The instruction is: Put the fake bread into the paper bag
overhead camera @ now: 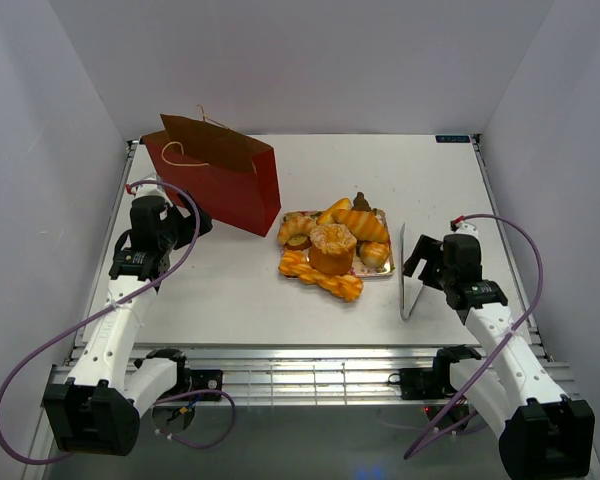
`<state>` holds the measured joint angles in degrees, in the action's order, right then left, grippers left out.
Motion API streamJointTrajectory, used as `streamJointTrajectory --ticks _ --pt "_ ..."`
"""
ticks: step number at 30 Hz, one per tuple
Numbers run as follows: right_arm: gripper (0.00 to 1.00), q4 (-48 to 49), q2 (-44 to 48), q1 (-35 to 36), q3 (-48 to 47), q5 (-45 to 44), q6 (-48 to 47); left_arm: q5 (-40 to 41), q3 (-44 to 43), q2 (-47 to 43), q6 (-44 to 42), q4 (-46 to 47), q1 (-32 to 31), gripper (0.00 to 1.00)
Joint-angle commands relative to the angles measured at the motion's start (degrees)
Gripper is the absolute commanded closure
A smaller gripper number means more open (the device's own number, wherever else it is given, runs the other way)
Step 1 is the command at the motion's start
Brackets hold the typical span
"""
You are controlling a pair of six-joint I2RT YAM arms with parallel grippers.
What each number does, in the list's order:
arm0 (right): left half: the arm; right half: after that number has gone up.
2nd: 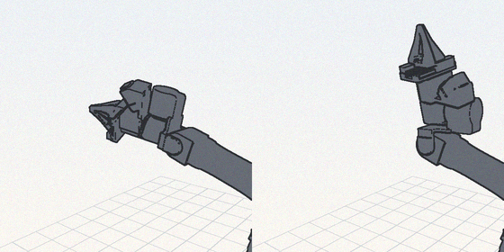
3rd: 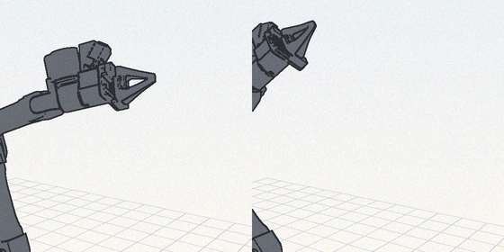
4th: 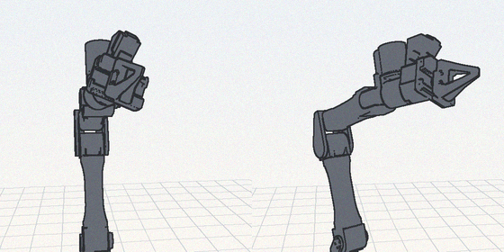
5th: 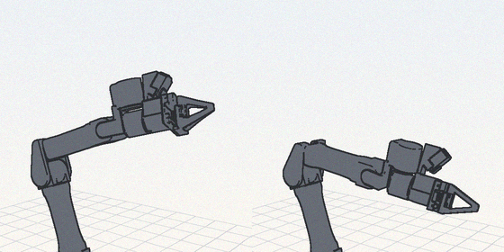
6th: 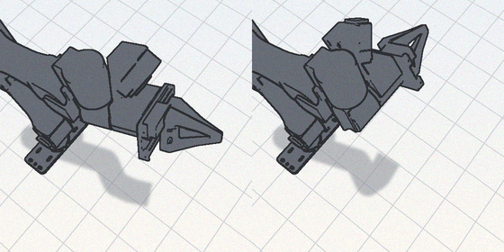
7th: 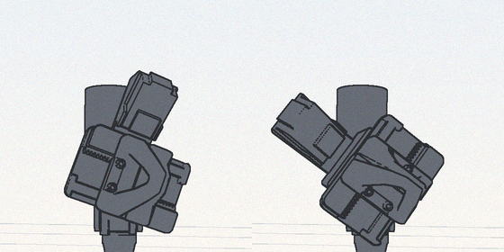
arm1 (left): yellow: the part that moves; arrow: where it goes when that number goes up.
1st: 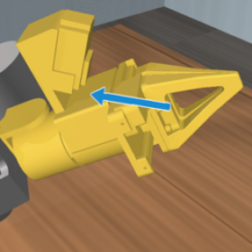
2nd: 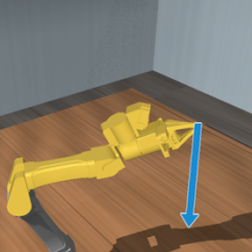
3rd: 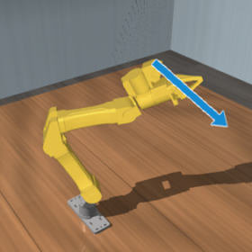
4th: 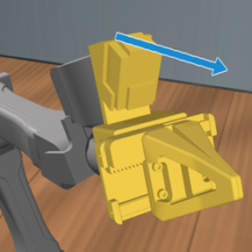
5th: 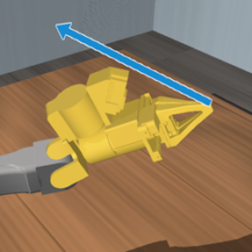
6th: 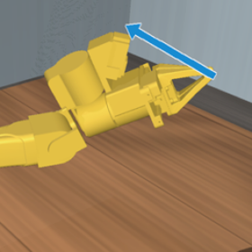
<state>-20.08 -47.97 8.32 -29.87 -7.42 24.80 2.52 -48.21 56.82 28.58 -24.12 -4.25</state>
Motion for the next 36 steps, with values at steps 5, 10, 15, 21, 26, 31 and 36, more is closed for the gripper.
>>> streamJointTrajectory --ticks 5,10,15,21,26,31,36 --pt "0.1 1.53 2.53 -0.05 5.78 2.59 -0.72 -1.38 -0.14 -1.8 0.34 0.83 -0.06 0.02" --pt "0.1 1.0 -0.72 0.21 5.0 1.89 -0.19 -2.44 -0.13 -1.71 0.34 1.18 -0.06 0.02" --pt "0.1 1.44 -2.75 0.56 4.2 1.71 -0.54 -2.44 -0.05 -1.8 0.25 1.18 -0.06 0.02" --pt "0.1 4.52 -6.08 0.82 4.38 1.53 -1.07 -4.35 0.22 -1.8 0.25 1.62 -0.14 0.02" --pt "0.1 8.03 -8.02 1.09 4.47 -0.13 -1.77 -4.9 0.22 -1.27 0.25 1.62 -0.14 0.02" --pt "0.1 9.18 -11.26 1.53 3.41 -3.3 -2.38 -6.12 0.39 -1.27 0.34 1.97 -0.14 0.02" --pt "0.1 10.93 -14.26 2.14 3.33 -3.83 -2.04 -7.01 0.39 -1.01 0.43 2.15 -0.14 0.02"
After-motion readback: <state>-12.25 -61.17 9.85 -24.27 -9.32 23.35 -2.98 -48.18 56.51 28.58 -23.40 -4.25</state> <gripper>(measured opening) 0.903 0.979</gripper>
